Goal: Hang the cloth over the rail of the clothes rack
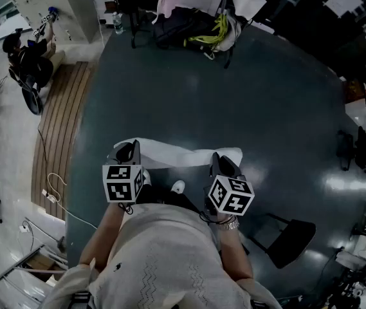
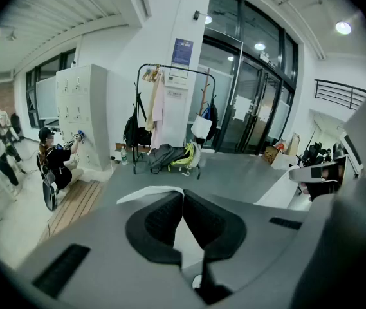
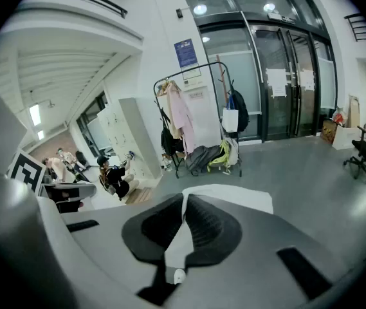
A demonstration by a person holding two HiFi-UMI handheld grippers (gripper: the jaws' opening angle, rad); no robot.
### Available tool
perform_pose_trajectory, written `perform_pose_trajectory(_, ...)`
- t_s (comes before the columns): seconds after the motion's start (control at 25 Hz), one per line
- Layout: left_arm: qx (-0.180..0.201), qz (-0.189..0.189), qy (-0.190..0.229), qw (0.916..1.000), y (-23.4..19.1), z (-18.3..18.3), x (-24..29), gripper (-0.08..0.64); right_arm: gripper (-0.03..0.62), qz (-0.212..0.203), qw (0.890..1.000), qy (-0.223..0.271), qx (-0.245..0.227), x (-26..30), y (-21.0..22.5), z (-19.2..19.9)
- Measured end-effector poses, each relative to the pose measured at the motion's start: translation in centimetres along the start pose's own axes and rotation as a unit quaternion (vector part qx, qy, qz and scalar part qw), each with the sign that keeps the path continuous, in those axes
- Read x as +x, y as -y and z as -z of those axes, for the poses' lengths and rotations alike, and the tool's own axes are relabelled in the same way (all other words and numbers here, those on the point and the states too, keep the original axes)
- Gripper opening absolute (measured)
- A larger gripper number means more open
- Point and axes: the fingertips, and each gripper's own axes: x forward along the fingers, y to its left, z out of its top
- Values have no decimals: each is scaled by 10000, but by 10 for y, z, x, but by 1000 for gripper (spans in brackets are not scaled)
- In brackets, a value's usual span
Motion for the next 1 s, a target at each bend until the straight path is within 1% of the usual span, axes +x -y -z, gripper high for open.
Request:
perform_pose_trajectory(0.12, 33, 23, 95, 9999, -39, -12, 1, 17, 25, -124, 9999, 56, -94, 21, -43, -7)
perform_pose_trajectory(0.28, 233, 82, 306, 9992, -75, -40, -2, 17, 25, -167, 9993, 217, -271, 42, -90, -30)
perform_pose_trajectory(0.36, 279, 72, 465, 9985, -91, -54, -4, 17, 25, -178, 9986, 314, -380, 51, -108, -40)
perform_pose_trajectory(0.48, 356, 62, 591, 9976, -106, -64, -2, 17, 25, -195, 9984, 312, -421, 61, -123, -39)
perform_pose_trajectory(0.6, 450, 6, 648, 9969, -111, -78, 10, 17, 25, -112, 9990, 248, -355, 70, -115, -42)
perform_pose_trajectory(0.76, 532, 7, 620, 9967, -100, -98, 44, 17, 25, -29, 9994, 258, -245, 90, -85, -62)
perform_pose_trajectory(0.88, 622, 19, 456, 9970, -80, -115, 81, 17, 25, -14, 9993, 295, -209, 111, -53, -87)
perform_pose_trajectory(1.0, 625, -55, 375, 9973, -58, -140, 120, 17, 25, 21, 9991, 361, -222, 135, -16, -124)
